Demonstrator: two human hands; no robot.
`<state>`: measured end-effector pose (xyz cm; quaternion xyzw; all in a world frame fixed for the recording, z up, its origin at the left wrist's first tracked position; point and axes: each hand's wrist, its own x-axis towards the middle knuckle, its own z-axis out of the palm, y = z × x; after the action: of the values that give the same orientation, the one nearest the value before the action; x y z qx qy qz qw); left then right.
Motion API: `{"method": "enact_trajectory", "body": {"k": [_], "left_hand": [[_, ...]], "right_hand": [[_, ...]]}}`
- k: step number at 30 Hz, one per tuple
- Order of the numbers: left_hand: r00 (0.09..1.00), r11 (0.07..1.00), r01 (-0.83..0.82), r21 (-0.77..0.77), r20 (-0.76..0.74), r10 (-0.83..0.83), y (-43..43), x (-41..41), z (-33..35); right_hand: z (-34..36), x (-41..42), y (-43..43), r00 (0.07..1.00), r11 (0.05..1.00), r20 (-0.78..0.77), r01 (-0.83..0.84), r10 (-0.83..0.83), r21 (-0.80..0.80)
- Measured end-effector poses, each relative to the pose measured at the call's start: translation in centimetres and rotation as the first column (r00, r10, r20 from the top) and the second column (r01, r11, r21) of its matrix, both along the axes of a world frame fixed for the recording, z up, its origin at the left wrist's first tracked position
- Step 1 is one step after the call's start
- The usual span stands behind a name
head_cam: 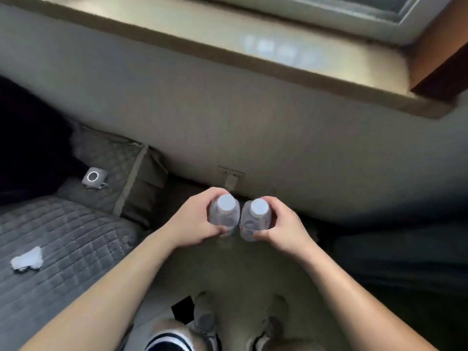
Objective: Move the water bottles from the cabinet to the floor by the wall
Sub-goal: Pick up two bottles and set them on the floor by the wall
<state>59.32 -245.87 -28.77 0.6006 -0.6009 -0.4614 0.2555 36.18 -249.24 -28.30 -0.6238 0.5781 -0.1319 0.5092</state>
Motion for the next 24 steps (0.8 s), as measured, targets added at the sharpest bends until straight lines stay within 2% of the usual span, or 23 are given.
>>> {"method": "enact_trajectory", "body": {"k": [7,13,20,24], "left_hand": [[0.997,0.994,-0.031,0.102,0.08,0.022,-1.5,-0.8,-15.3],[0.989,0.996,-0.033,0.085,0.148,0.02,-3.2,-0.7,-27.1],[0.967,0.996,0.092,0.016,0.236,-0.093,-4.7,-0.6,-36.5],[0.96,0.996,0.089,0.015,0.264,-0.09,-4.5,-0.9,-40.6]], "right_hand": [[-15.4,-0.9,-1.2,0.997,0.996,0.045,0.062,-0.065,0.066],[-27.3,-0.7,-2.7,1.0,1.0,0.016,0.02,-0.02,0.003],[-37.9,-0.1,-3.9,0.998,0.998,-0.058,-0.021,0.018,-0.054],[-42.0,0.0,-3.9,0.993,0.996,-0.117,-0.031,0.021,-0.08]]}}
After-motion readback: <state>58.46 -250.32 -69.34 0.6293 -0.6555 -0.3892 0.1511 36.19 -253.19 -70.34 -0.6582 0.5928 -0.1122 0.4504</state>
